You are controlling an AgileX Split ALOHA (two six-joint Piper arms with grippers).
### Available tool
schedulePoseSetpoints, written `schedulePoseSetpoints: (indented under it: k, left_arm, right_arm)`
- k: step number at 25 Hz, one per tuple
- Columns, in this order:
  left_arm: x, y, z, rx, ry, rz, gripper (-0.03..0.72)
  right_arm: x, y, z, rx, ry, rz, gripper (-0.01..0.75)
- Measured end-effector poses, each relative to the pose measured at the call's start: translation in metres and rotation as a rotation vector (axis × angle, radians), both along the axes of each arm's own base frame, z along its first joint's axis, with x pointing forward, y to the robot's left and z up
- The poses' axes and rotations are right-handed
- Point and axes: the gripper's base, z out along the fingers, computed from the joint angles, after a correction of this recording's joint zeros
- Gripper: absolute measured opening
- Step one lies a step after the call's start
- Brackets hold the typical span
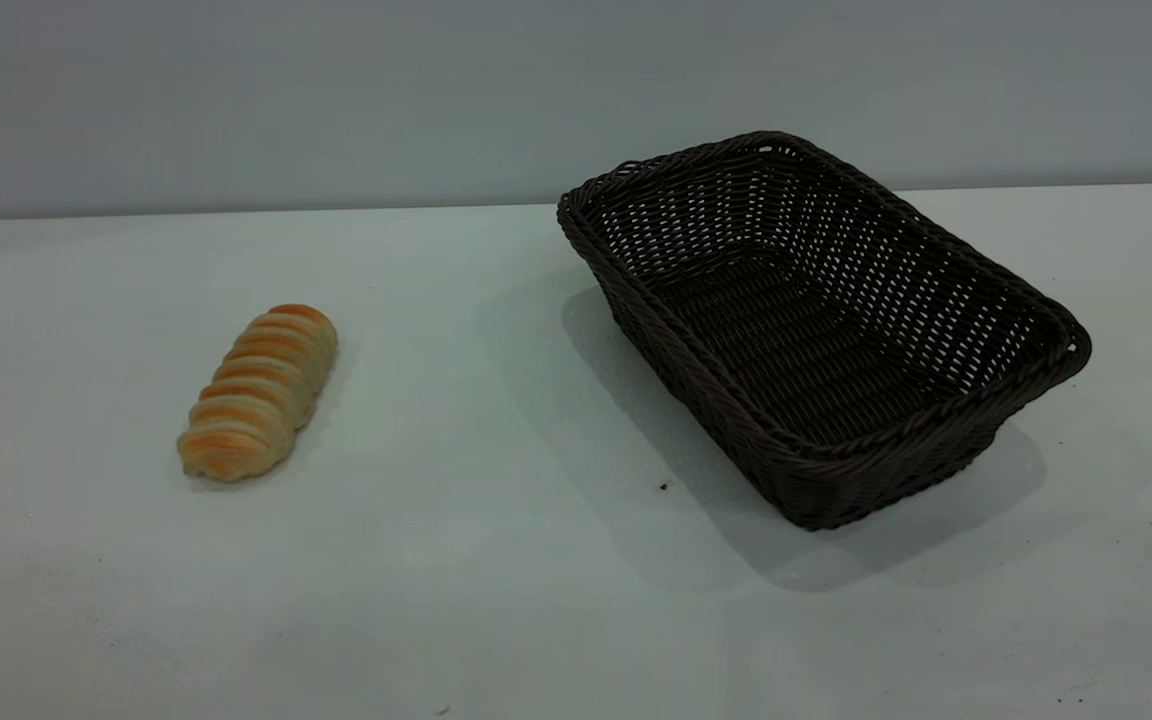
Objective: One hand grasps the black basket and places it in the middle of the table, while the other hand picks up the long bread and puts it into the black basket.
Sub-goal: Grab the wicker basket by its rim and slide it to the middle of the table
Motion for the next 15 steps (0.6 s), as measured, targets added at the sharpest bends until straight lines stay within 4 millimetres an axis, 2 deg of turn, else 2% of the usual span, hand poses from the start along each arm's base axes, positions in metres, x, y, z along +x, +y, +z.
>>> schedulePoseSetpoints:
  k: [4,7,11,15]
  left_arm:
    - [0.005,-0.003,0.014,-0.027,-0.112,-0.025,0.268]
    - [0.021,-0.005,0.018,-0.053,-0.071,-0.034,0.293]
    - [0.051,-0.003,0.027,-0.062,0.015,-0.027,0.380]
    - [0.085,-0.002,0.034,-0.067,0.082,-0.017,0.464]
  right_arm:
    - [0.010,0.004,0.011,0.037,-0.019,0.026,0.397]
    - [0.027,0.010,0.022,0.063,0.009,0.091,0.397]
    - [0.066,0.019,0.035,0.089,0.101,0.211,0.419]
    - [0.113,0.026,0.037,0.120,0.212,0.301,0.467]
